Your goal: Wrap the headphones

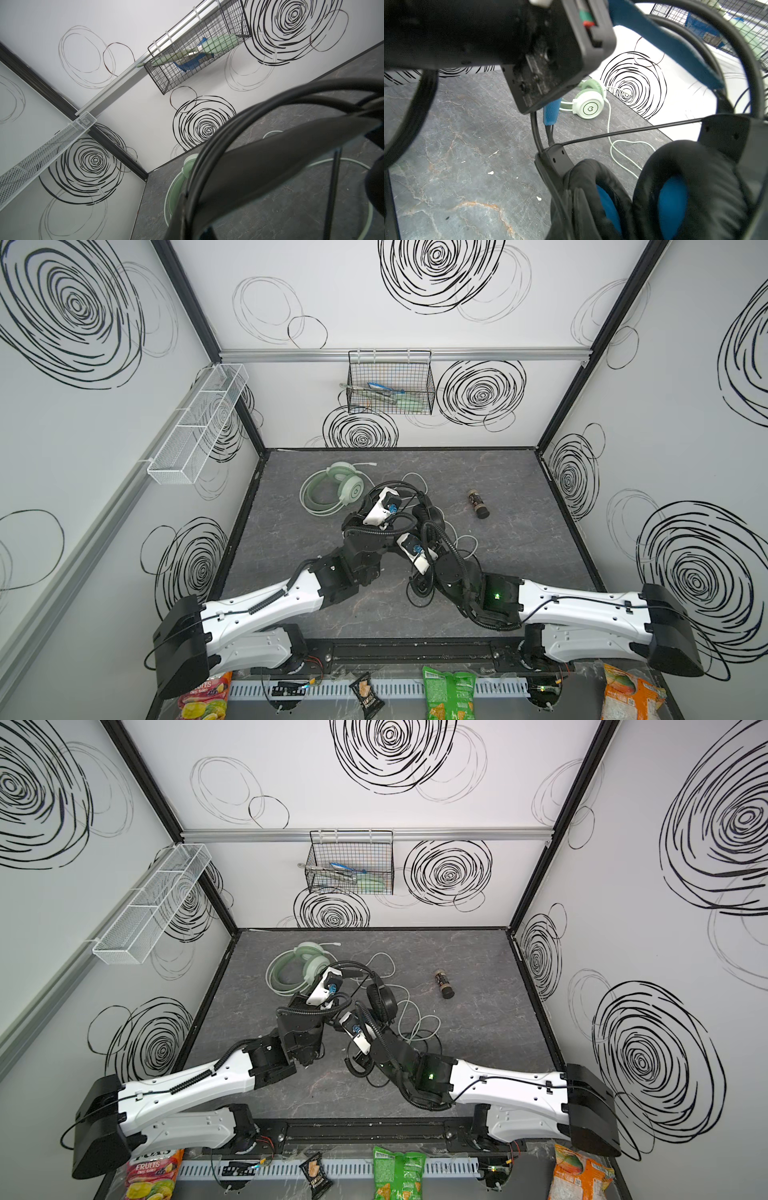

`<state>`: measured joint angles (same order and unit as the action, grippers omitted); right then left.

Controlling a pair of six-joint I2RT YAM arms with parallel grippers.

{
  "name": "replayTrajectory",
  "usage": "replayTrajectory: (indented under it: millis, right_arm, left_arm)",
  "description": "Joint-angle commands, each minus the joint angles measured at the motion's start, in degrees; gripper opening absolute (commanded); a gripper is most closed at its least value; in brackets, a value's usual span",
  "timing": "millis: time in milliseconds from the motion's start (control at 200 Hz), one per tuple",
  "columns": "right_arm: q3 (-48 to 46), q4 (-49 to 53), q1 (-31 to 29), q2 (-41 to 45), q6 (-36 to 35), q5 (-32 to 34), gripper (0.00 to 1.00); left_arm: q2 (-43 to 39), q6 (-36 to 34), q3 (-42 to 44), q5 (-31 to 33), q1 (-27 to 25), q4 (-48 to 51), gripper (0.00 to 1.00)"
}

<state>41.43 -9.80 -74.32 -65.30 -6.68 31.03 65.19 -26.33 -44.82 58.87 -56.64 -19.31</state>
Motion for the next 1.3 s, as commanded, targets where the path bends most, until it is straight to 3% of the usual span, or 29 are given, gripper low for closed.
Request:
replayTrajectory:
  millis: [0,410,780,1021,1296]
  right_arm:
    - [1.78,-1.83,-0.43,2.66,-0.81,5.93,0.0]
    - [2.48,-1.71,-0.51,5.57,-6.91,14.56,0.02]
    - [-0.5,-5.69,-0.57,7.69,-8.16,18.85,0.06]
    - [-0.11,-8.59,-0.19,5.44,-9.21,19.04,0.12]
    - [-3.77,-9.64,4.79,7.71,-1.26,10.09,0.14]
  left_arm:
    - [-1.75,-3.05,-2.33,3.27,-0.6,-0.3,0.0]
    - [-2.96,-13.64,-1.54,6.61,-2.47,-2.43,0.0]
    - [-4.01,-9.55,-7.64,5.67,-6.07,6.73,0.0]
    - [-2.5,-19.77,-9.98,9.57,-8.03,3.14,0.0]
    - [-2.58,-19.67,-14.45,10.8,-10.77,5.99,0.0]
